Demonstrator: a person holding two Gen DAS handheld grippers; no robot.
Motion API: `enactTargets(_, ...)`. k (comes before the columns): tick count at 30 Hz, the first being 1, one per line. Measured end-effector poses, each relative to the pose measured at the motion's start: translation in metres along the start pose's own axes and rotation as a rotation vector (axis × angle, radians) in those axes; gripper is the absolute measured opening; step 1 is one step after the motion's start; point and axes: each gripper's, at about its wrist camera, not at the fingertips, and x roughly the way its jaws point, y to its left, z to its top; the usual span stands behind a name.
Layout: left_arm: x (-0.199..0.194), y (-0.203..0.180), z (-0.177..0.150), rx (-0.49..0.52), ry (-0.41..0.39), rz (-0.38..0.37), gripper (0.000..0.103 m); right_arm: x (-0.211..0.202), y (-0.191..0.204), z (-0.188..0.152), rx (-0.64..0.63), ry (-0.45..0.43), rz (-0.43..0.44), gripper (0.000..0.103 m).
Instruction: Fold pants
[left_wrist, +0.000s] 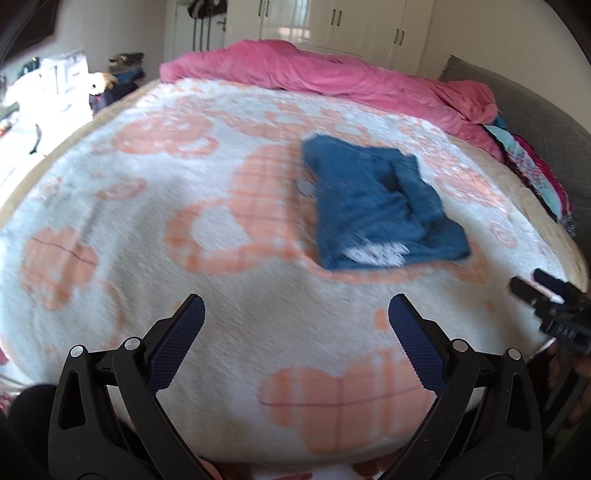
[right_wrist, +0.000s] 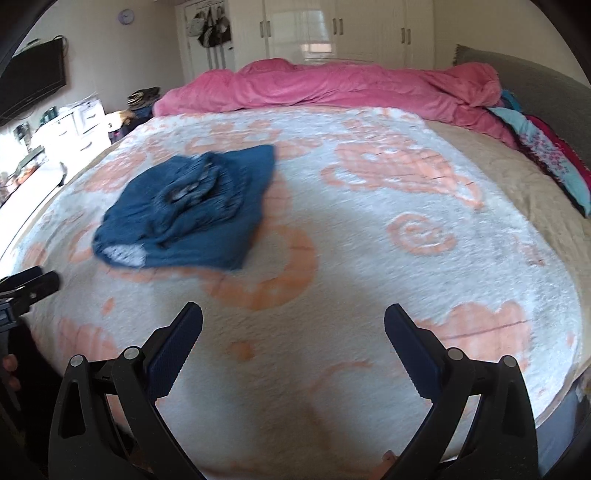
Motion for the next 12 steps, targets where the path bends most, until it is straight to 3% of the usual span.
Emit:
enactTargets(2, -0.004, 0.013, 0.012, -0.027, -0.025, -0.002, 0.094, 0.002, -0.024, 0.012, 0.027, -0.006, -0.058, 0.098)
enactTargets(5, 0.005, 0.053, 0.042, -0.085, 0.004, 0.053, 0.094, 0.007, -0.066, 0.032, 0.068, -0.033, -0.139, 0.098)
enactTargets(12, 0.076, 0.171, 0.114, -0.171, 0.115, 0.342, 0.094, 0.064, -0.195, 0.083, 0.201, 0.05, -0.299, 0.099)
